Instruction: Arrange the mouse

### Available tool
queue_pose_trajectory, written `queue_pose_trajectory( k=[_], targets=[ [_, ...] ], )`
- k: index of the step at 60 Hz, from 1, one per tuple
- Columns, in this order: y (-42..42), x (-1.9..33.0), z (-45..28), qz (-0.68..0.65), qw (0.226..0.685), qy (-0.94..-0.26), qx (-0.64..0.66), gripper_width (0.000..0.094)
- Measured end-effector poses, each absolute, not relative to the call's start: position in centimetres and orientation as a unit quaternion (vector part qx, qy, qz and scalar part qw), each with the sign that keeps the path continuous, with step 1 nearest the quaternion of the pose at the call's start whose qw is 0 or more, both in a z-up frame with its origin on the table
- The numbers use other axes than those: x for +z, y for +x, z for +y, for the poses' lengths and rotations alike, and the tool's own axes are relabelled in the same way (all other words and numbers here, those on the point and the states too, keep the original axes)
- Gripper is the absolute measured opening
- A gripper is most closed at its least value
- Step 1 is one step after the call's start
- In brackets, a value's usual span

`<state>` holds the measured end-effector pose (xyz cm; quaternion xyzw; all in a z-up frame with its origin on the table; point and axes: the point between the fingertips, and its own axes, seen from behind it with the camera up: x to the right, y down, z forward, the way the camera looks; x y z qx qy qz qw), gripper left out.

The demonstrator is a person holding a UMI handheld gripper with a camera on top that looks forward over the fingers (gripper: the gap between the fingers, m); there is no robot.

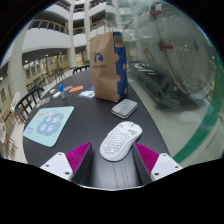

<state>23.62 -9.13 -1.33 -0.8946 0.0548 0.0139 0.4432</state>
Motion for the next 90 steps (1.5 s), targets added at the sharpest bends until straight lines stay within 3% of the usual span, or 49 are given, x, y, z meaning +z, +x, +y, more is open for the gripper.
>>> queue_pose_trajectory(
  k=[11, 14, 15, 27, 33, 39, 47, 51, 55, 63, 74, 82, 86, 90],
  targets=[
    [24.9, -1.3, -5.1, 0.076, 0.421, -0.904, 0.01, 0.079],
    [25.8, -1.4, -4.5, 0.081, 0.419, -0.904, -0.014, 0.0701],
    [26.2, -1.6, -4.4, 0.083, 0.418, -0.904, -0.027, 0.0589],
    [26.2, -1.5, -4.5, 0.112, 0.433, -0.894, -0.03, 0.0359],
    [25.9, -0.2, -5.4, 0.105, 0.44, -0.89, -0.046, 0.0339],
    [23.1, 5.8, -5.3, 0.106, 0.488, -0.865, -0.053, 0.034],
    [12.8, 13.4, -3.0, 0.061, 0.545, -0.836, -0.019, 0.0339],
    [6.6, 14.2, -1.6, 0.031, 0.549, -0.835, 0.001, 0.0339],
    [0.9, 12.0, -0.3, 0.005, 0.536, -0.844, 0.02, 0.0338],
    [-4.4, 4.9, 0.6, 0.01, 0.478, -0.878, 0.031, 0.0349],
    [-5.6, -1.0, 1.2, 0.042, 0.422, -0.905, 0.026, 0.0401],
    [-5.8, -1.3, 0.8, 0.016, 0.419, -0.907, 0.036, 0.0571],
    [-4.8, -0.4, -0.6, 0.008, 0.424, -0.905, 0.024, 0.0845],
    [-3.4, 0.8, -2.4, -0.004, 0.434, -0.901, 0.011, 0.0851]
  ],
)
